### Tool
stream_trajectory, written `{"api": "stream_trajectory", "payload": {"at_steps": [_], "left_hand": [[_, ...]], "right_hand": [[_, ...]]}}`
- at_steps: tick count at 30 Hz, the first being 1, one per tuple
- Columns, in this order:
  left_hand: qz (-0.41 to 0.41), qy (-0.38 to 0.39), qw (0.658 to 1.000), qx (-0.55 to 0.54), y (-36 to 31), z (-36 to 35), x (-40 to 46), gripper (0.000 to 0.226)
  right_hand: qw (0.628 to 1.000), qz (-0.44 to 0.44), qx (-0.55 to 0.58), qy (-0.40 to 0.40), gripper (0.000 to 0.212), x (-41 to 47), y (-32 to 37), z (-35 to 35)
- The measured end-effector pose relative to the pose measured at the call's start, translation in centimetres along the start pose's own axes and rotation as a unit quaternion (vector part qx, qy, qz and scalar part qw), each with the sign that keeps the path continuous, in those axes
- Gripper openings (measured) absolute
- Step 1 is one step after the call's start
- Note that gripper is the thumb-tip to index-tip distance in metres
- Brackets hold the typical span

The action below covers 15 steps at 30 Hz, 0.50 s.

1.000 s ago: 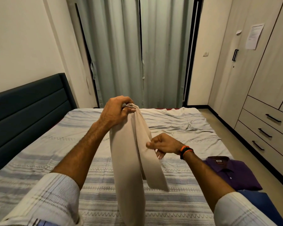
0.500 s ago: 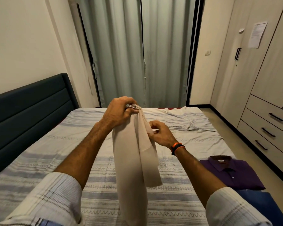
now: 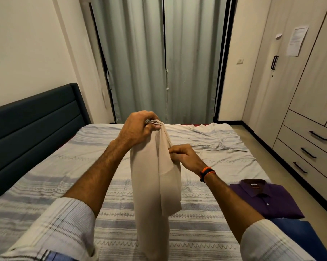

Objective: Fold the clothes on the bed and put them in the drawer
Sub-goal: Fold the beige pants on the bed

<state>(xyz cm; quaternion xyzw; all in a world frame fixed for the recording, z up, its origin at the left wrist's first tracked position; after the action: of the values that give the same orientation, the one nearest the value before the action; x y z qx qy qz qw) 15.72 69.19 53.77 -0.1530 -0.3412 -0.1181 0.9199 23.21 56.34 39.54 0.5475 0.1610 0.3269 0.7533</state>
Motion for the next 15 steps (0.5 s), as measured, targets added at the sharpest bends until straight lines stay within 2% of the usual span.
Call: {"api": "stream_trajectory", "payload": {"at_steps": [3, 7, 9, 11, 15], "left_hand": [[0.0, -0.002, 1.0, 0.007, 0.1, 0.0, 0.0, 0.017], [0.009, -0.004, 1.0, 0.014, 0.3, -0.1, 0.0, 0.017], [0.015, -0.003, 1.0, 0.02, 0.6, -0.1, -0.1, 0.017], [0.026, -0.002, 0.999, 0.033, 1.3, 0.1, -0.5, 0.018], [0.063, 0.014, 0.996, 0.056, 3.2, 0.1, -1.8, 0.022]], "right_hand": [[0.997, -0.032, 0.035, 0.057, 0.033, -0.6, -0.3, -1.2], [0.99, -0.063, -0.077, 0.097, 0.047, -0.9, -1.0, -2.3], [0.986, -0.076, -0.099, 0.113, 0.051, -0.8, -1.9, -2.3], [0.982, -0.08, -0.117, 0.129, 0.047, -1.0, -2.2, -1.9], [0.98, -0.067, -0.158, 0.104, 0.019, -1.3, -2.0, 0.4]]}}
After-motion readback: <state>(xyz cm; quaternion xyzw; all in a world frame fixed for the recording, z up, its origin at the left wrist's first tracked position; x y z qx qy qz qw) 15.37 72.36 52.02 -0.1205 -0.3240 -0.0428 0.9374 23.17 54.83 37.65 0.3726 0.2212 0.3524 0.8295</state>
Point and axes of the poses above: each hand's wrist, its own x-axis towards the middle knuckle, its own z-axis out of the back of the hand, y = z × x, the point moved 9 cm from there along x, towards the middle knuckle, and after that the axes turned 9 degrees about -z, right-handed, at the moved point
